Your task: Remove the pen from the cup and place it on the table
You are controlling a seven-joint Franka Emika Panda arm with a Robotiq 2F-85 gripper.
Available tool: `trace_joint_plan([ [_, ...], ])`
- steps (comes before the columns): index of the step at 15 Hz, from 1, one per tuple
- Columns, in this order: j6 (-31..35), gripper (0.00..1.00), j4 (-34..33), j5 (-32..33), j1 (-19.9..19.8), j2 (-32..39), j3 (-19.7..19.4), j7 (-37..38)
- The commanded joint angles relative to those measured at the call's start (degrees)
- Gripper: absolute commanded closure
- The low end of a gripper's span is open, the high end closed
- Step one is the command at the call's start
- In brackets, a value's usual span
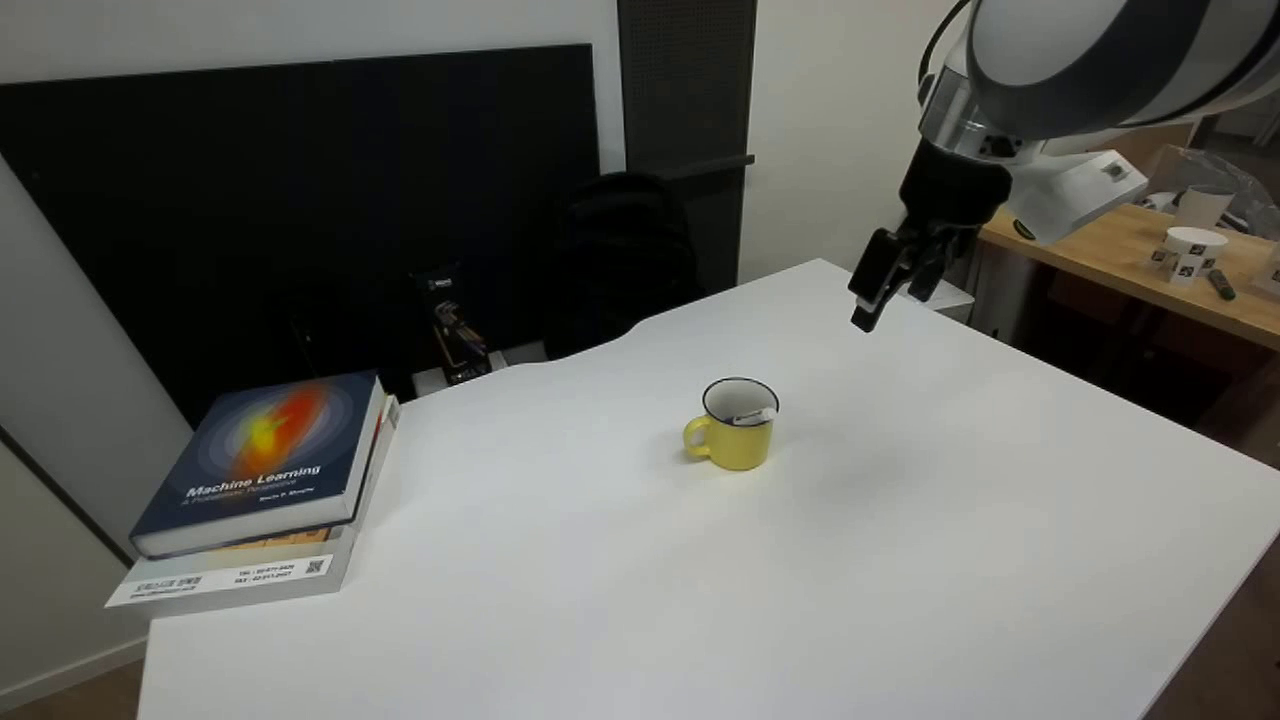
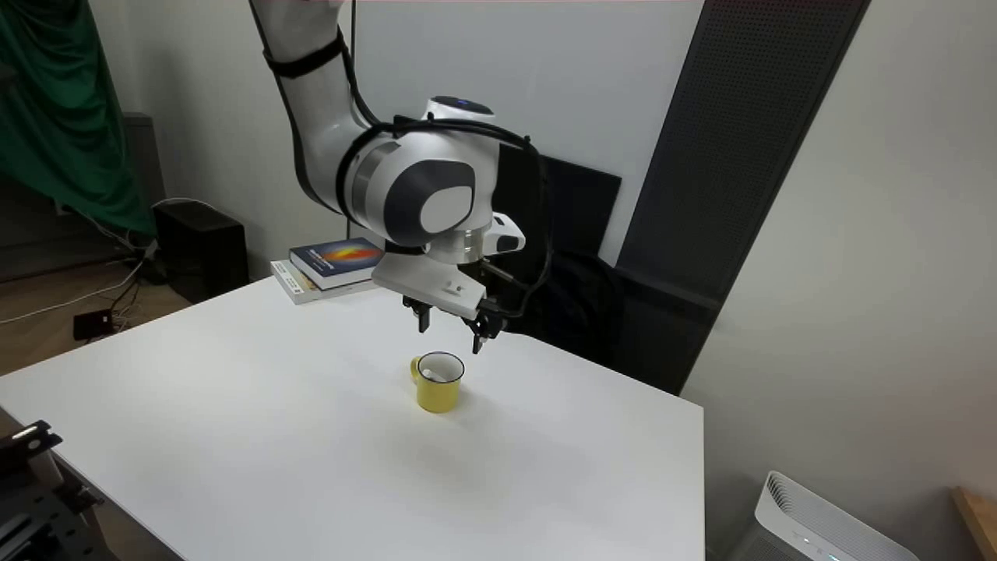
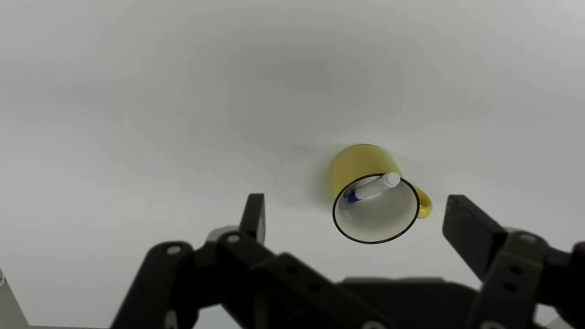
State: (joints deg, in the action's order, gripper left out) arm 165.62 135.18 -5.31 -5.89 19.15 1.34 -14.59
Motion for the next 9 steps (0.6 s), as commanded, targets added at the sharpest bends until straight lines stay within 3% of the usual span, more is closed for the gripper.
trace_joint_plan([
  [1, -0.3, 0.0, -1.0, 1.0, -0.6, 2.0, 0.5, 0.9],
  [9, 7.4, 0.0, -3.8, 1.8, -0.9, 9.3, 0.9, 2.1],
])
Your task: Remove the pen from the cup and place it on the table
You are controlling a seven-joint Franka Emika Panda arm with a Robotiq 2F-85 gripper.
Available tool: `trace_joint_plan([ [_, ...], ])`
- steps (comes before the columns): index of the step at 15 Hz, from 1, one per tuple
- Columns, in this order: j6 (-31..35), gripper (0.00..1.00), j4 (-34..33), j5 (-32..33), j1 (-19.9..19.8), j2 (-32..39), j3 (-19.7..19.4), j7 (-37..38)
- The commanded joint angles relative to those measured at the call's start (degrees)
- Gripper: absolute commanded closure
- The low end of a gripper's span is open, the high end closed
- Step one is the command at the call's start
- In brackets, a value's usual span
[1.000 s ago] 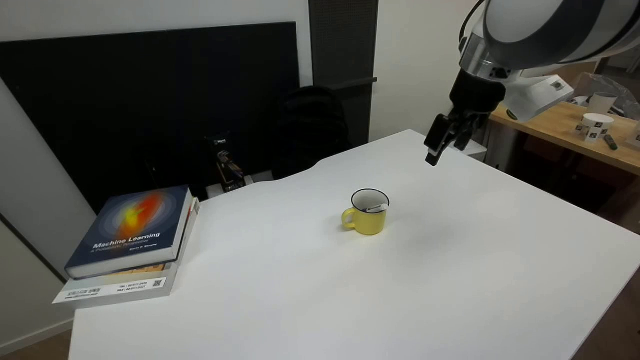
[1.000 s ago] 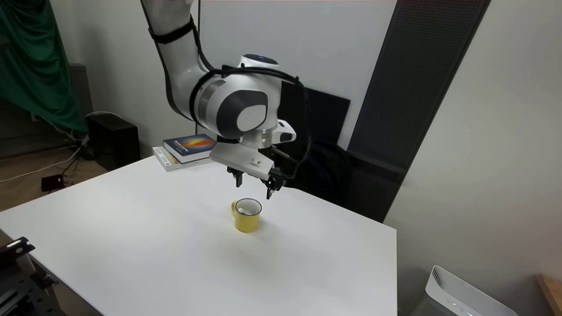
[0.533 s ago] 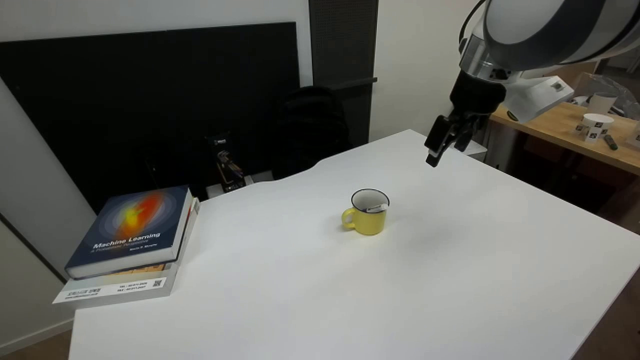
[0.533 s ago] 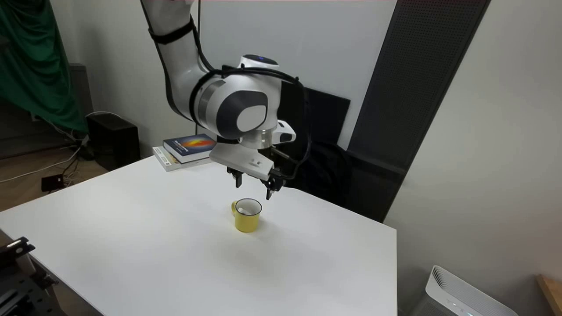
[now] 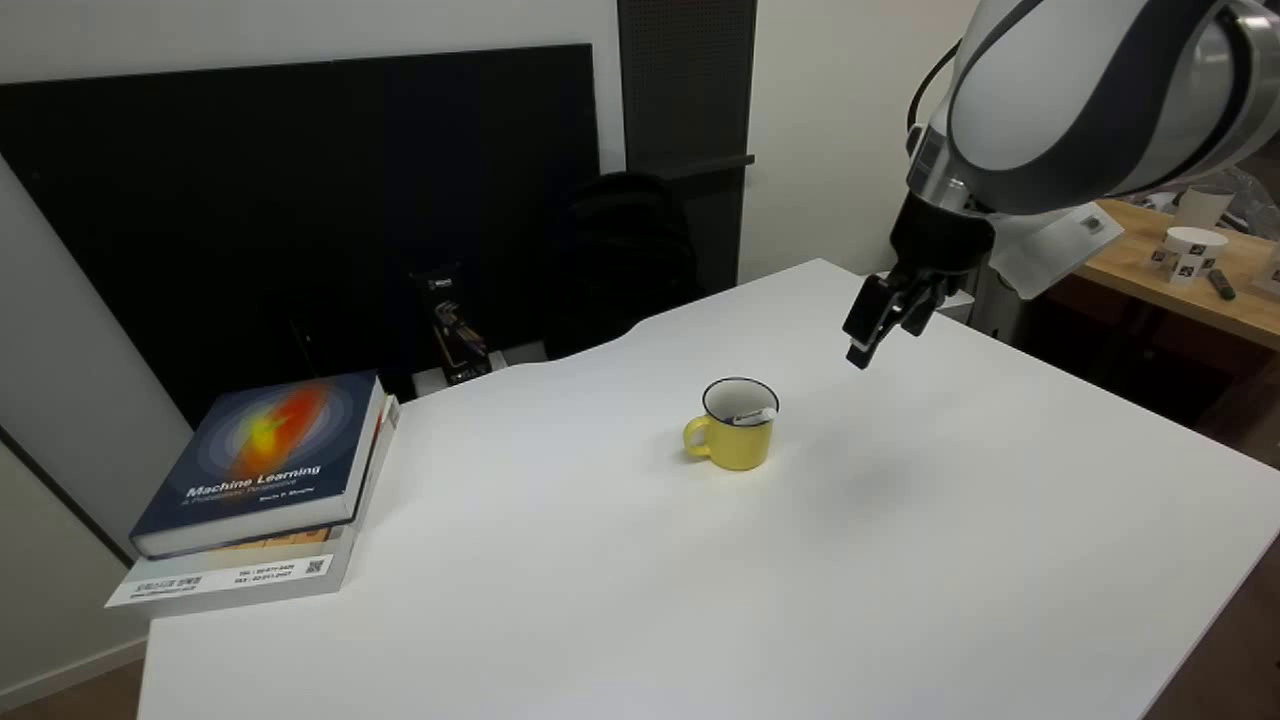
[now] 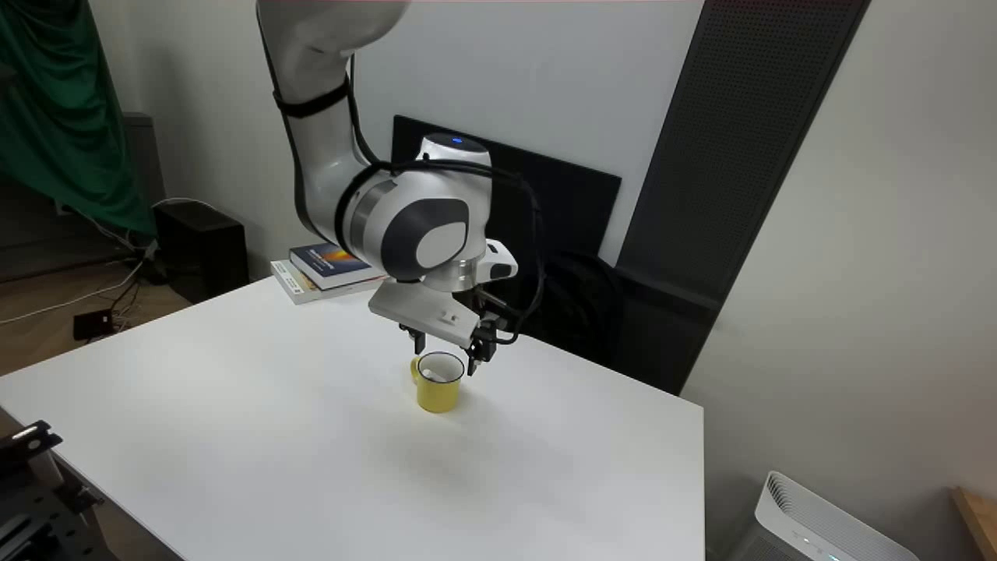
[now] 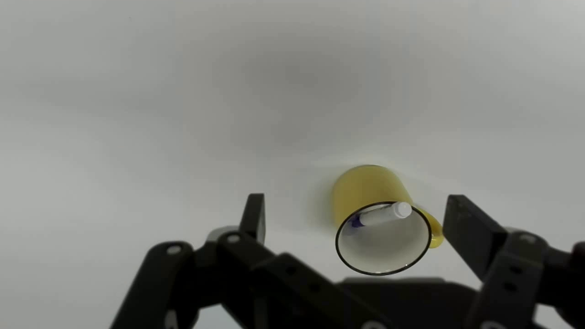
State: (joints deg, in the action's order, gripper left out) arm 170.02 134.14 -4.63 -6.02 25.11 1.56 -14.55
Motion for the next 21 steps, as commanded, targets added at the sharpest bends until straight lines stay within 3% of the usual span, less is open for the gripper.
trace_joint_plan([
  [1, 3.8, 0.0, -3.3, 1.4, -0.5, 4.2, 0.5, 2.5],
  [7, 10.3, 0.0, -6.9, 2.0, -0.4, 9.9, 2.6, 3.7],
  [13, 16.1, 0.0, -9.0, 4.7, 4.2, 14.1, -0.5, 5.4],
  [21, 22.7, 0.0, -11.7, 4.8, 6.7, 20.2, -2.4, 6.6],
])
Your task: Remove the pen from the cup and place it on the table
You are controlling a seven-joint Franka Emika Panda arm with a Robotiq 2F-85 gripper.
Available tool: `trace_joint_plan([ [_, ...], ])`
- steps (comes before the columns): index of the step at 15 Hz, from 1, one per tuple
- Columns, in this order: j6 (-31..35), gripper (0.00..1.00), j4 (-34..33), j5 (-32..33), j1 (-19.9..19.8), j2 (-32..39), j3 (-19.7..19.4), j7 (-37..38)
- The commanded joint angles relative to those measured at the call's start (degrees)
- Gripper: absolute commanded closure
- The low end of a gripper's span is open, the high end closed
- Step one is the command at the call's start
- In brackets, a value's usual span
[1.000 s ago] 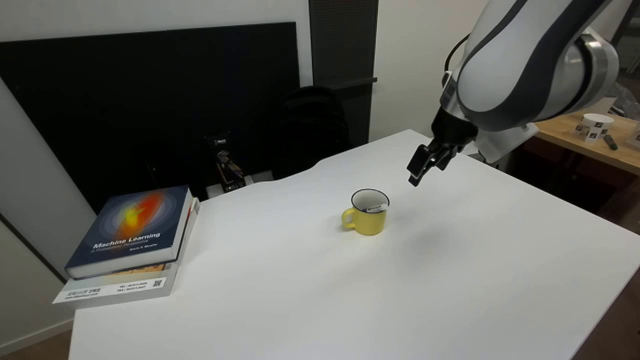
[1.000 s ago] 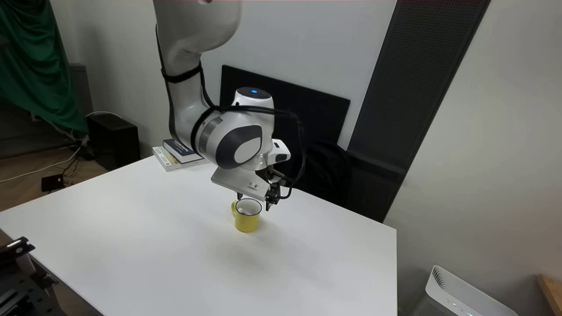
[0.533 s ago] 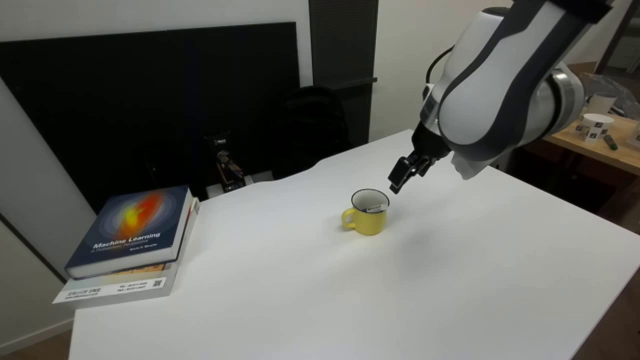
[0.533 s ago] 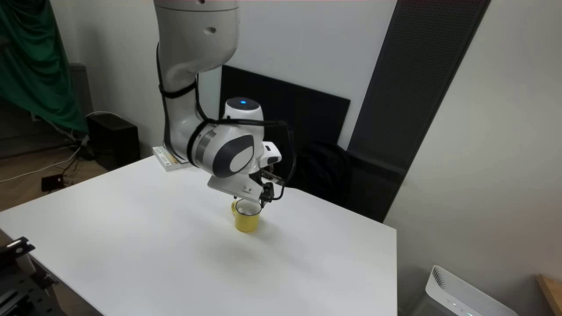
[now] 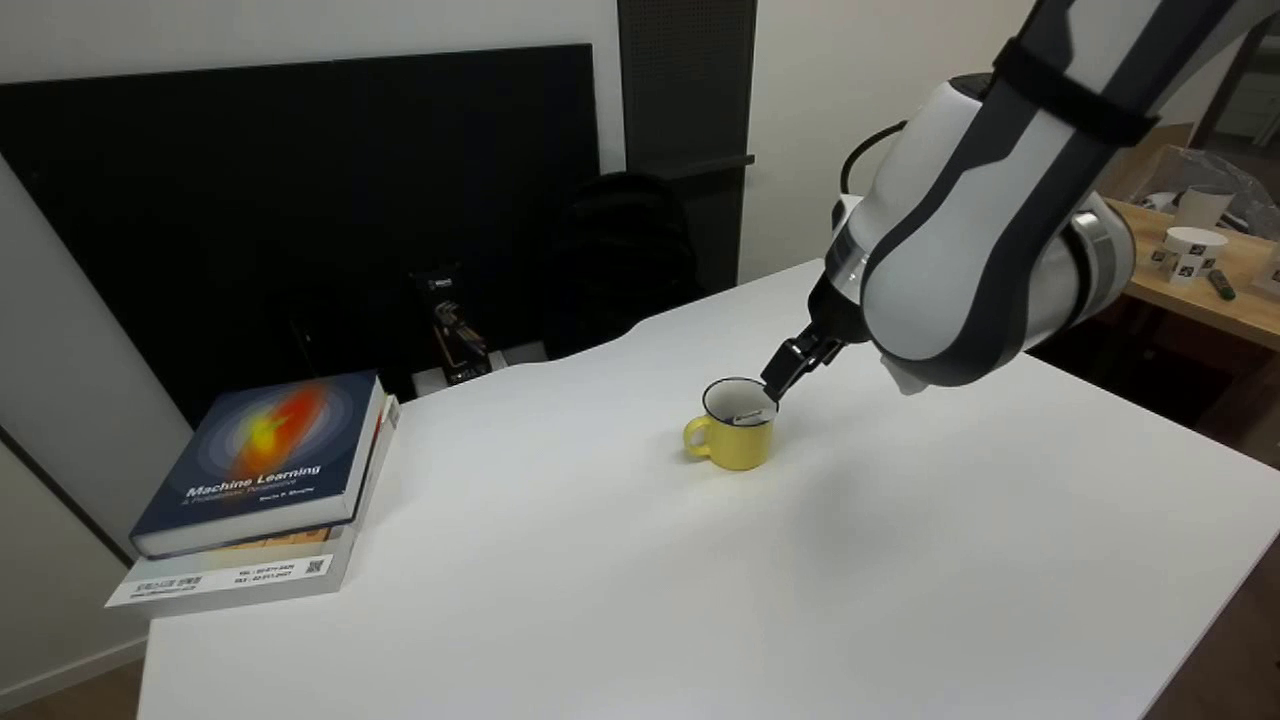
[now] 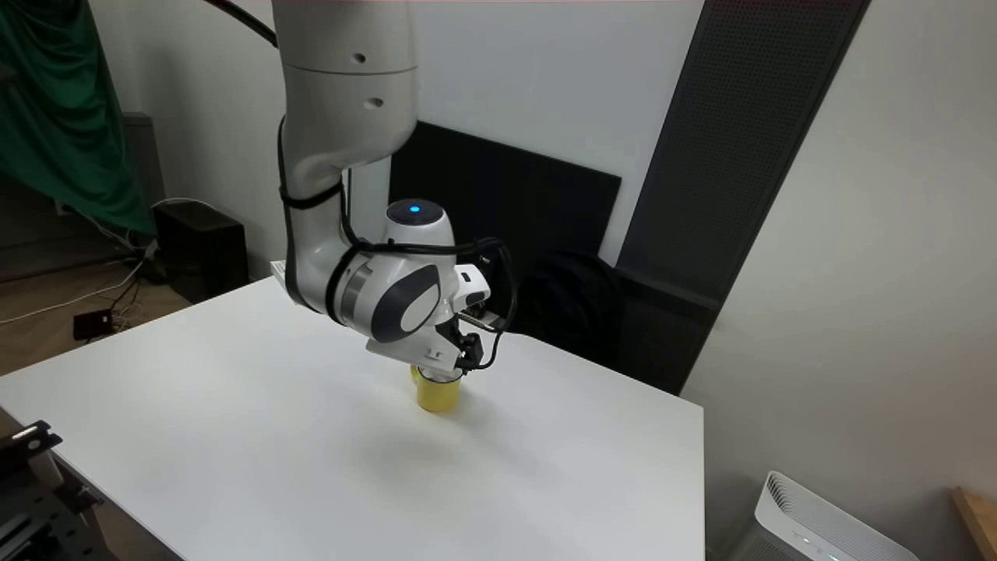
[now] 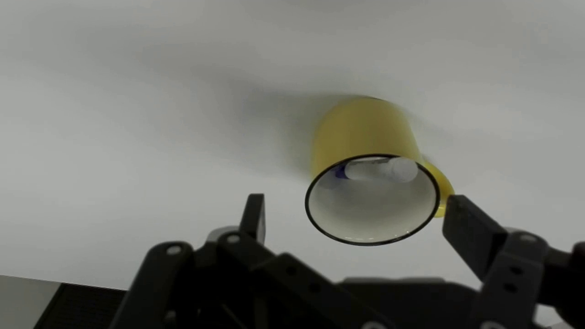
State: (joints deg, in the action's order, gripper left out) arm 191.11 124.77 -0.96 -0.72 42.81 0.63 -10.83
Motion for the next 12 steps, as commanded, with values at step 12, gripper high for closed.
trace_joint_plan([
  [12, 6.9, 0.0, -4.7, -0.5, 6.5, 6.9, -5.5, 4.1],
])
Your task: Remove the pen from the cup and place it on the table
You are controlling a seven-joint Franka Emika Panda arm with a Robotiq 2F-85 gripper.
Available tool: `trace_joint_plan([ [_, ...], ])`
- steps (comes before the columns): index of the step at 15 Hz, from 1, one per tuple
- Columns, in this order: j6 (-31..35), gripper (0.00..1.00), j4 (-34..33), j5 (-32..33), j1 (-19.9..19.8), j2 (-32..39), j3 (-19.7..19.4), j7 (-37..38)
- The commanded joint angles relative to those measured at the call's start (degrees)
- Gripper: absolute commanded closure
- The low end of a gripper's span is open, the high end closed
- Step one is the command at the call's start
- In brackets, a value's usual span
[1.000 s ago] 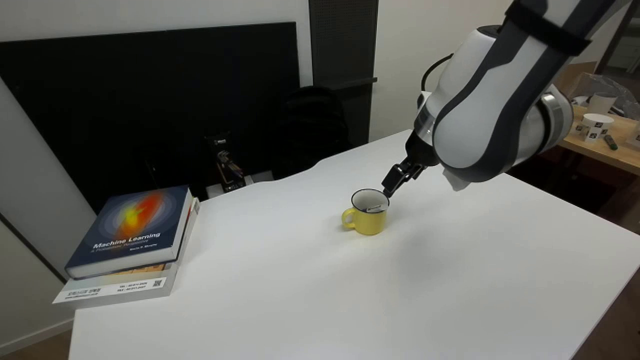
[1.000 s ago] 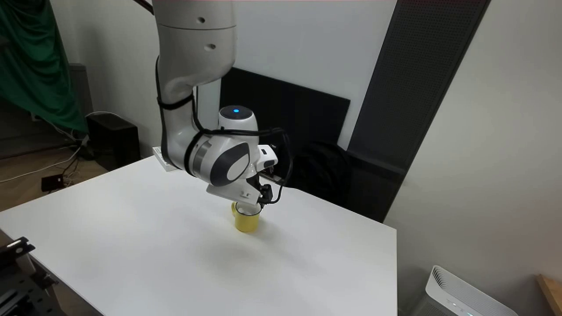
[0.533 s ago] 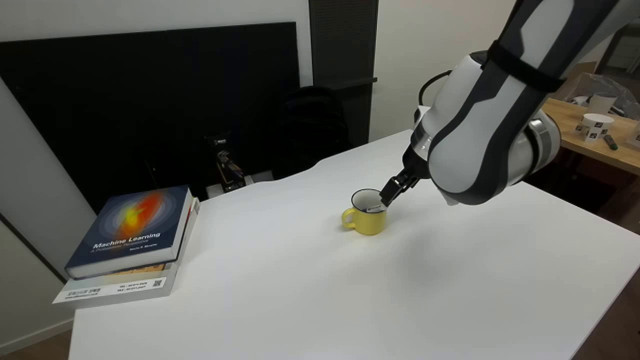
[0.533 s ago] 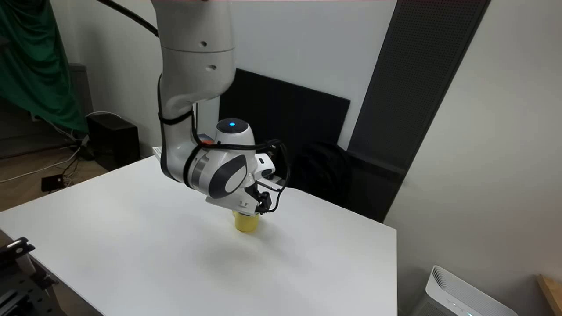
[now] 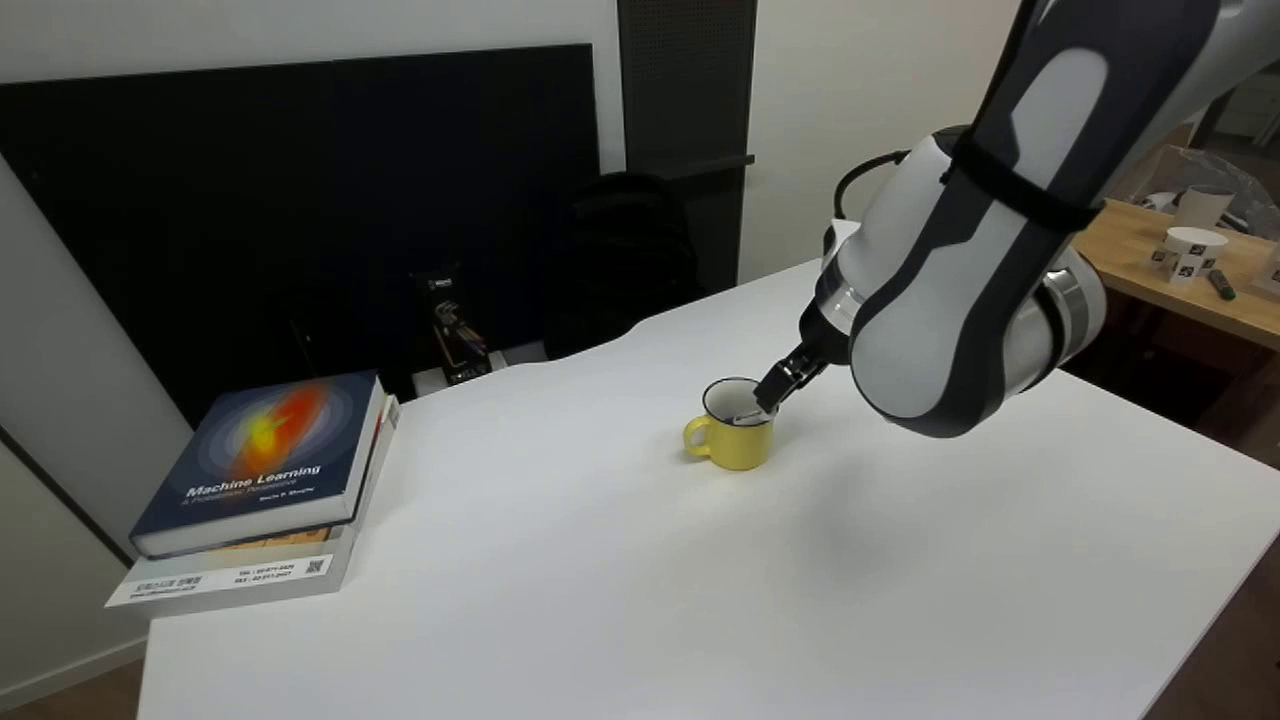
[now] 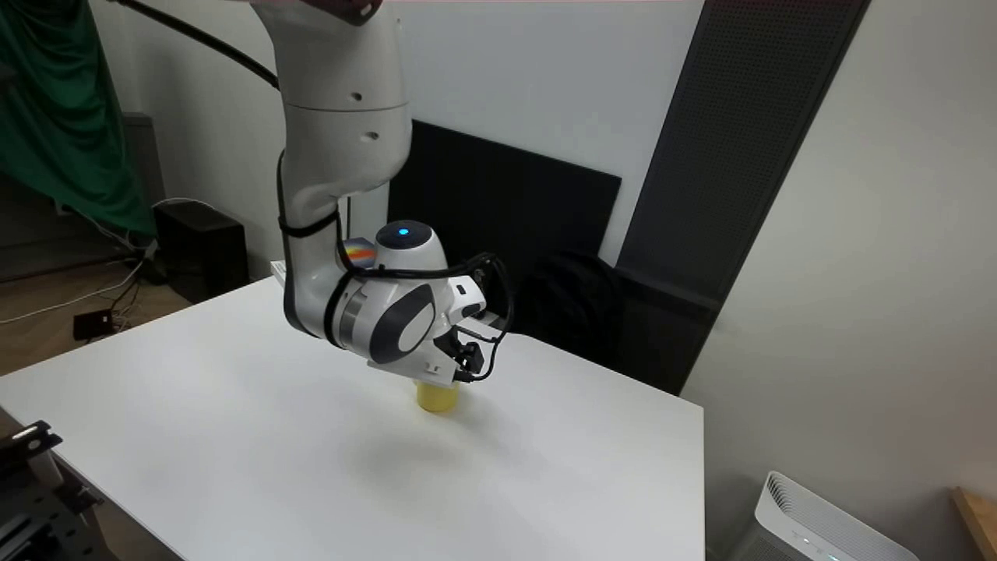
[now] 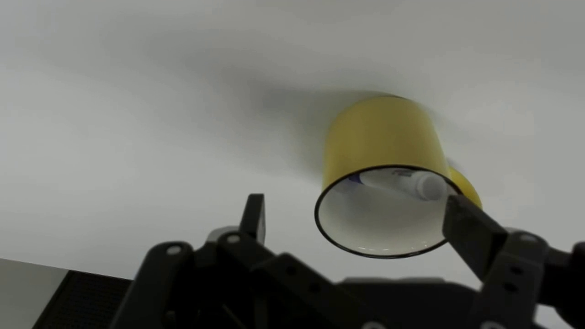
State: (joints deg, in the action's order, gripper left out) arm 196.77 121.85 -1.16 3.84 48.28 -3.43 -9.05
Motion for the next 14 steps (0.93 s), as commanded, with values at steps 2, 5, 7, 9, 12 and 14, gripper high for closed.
trace_joint_plan([
  [2, 1.2, 0.0, -2.1, -0.5, 2.5, 1.8, -1.7, 2.4],
  [5, 1.1, 0.0, -2.5, -0.7, 3.2, 2.3, -2.0, 2.6],
  [7, 1.1, 0.0, -2.6, -0.8, 3.5, 2.5, -2.1, 2.7],
  [9, 0.9, 0.25, -2.7, -0.9, 3.6, 2.7, -2.2, 2.8],
  [12, 0.7, 0.4, -2.9, -1.0, 3.8, 2.9, -2.4, 3.0],
  [14, 0.7, 0.55, -2.9, -1.1, 3.8, 3.0, -2.5, 3.1],
])
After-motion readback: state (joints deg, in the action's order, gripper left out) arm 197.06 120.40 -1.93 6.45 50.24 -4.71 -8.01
